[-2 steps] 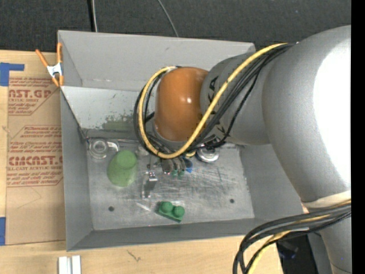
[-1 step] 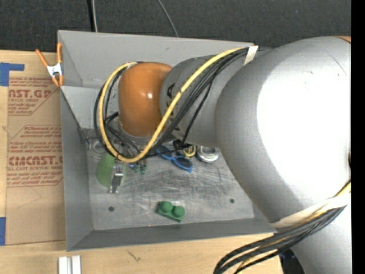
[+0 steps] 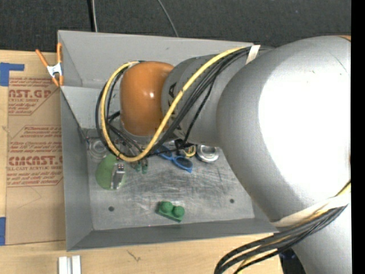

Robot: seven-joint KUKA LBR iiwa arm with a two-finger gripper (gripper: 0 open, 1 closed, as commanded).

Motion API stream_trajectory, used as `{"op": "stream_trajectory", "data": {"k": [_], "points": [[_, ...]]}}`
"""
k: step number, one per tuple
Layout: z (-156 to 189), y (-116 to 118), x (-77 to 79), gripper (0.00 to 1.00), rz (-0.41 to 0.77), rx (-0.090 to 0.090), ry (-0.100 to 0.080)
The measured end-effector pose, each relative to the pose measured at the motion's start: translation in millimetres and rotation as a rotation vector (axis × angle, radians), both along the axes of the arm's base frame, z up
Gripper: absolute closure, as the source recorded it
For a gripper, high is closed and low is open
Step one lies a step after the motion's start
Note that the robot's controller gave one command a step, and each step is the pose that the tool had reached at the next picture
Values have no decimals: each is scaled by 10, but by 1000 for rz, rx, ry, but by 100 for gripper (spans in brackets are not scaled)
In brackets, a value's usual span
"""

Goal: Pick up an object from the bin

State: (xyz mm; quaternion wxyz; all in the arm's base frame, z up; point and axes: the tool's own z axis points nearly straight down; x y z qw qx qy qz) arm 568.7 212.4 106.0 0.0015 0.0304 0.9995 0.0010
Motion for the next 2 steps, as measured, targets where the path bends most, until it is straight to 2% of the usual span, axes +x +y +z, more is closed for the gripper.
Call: {"op": "stream_trajectory", "data": {"k": [1, 2], "points": [[1167, 88, -95, 100, -19, 3, -6], [1046, 275, -353, 100, 222, -1, 3]]}}
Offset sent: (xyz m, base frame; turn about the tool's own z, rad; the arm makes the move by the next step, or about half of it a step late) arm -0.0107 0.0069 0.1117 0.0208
